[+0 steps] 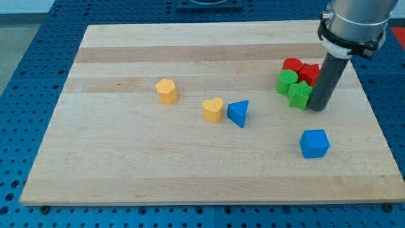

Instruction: Form a triangle with blue blocks and yellow heart

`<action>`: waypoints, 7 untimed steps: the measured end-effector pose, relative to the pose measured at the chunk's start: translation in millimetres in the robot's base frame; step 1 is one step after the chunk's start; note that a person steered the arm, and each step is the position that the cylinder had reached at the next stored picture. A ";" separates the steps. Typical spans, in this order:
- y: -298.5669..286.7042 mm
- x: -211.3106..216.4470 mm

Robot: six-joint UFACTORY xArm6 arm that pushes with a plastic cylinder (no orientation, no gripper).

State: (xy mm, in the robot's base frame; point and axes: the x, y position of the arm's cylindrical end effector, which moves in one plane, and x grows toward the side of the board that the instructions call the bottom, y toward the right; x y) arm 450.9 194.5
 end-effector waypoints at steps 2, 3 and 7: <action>9.7 0.0; 29.9 8.3; 7.3 87.3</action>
State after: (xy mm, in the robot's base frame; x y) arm 538.2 201.8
